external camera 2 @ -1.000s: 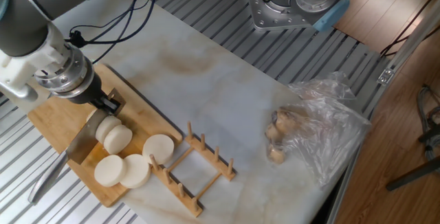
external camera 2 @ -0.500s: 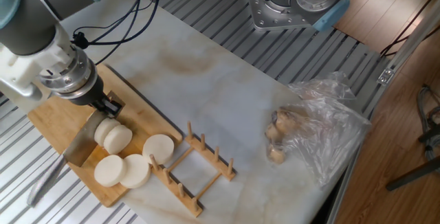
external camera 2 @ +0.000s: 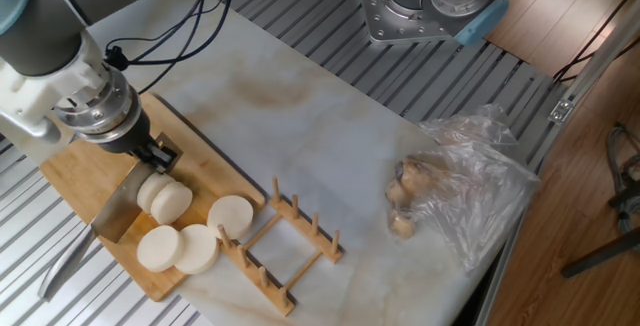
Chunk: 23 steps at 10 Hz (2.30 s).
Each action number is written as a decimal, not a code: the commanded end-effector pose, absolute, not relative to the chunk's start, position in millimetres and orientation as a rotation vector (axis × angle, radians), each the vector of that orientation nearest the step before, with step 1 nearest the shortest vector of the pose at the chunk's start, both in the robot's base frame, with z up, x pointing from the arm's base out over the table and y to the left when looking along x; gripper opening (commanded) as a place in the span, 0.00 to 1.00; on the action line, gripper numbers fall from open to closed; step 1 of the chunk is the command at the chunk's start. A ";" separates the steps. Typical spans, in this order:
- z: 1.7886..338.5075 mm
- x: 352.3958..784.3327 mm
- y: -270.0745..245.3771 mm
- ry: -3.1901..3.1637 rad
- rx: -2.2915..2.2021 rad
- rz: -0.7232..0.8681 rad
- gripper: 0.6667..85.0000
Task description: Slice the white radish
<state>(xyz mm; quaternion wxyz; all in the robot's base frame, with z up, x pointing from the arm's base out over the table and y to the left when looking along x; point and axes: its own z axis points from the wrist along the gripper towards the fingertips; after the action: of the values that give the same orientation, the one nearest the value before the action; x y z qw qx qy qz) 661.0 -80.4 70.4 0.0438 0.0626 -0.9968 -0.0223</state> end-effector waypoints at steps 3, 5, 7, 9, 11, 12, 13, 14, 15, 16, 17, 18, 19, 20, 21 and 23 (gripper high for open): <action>83.8 686.5 -80.2 -3.115 0.229 -0.097 0.25; 88.6 689.3 -83.1 -3.123 0.244 -0.089 0.25; 97.6 695.6 -89.0 -3.117 0.256 -0.070 0.23; 99.9 693.9 -85.6 -3.107 0.251 -0.102 0.17; 100.2 690.7 -85.1 -3.097 0.262 -0.111 0.17; 100.2 691.6 -83.9 -3.100 0.263 -0.117 0.17; 99.6 692.3 -84.9 -3.103 0.243 -0.110 0.10; 98.5 690.4 -86.9 -3.096 0.229 -0.098 0.01; 98.5 689.4 -83.2 -3.093 0.226 -0.118 0.01; 98.4 689.0 -82.4 -3.092 0.224 -0.120 0.01; 98.1 687.4 -82.1 -3.086 0.219 -0.120 0.01; 96.6 683.8 -80.5 -3.076 0.205 -0.135 0.01; 92.3 680.1 -80.1 -3.072 0.201 -0.149 0.01; 89.8 676.9 -82.3 -3.070 0.198 -0.142 0.01; 91.2 673.3 -83.9 -3.064 0.191 -0.130 0.01; 93.4 668.4 -80.5 -3.059 0.164 -0.113 0.01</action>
<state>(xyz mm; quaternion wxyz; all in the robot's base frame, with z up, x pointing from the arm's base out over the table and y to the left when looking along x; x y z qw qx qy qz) 674.2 -84.1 92.2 0.0349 0.0631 -0.9968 -0.0353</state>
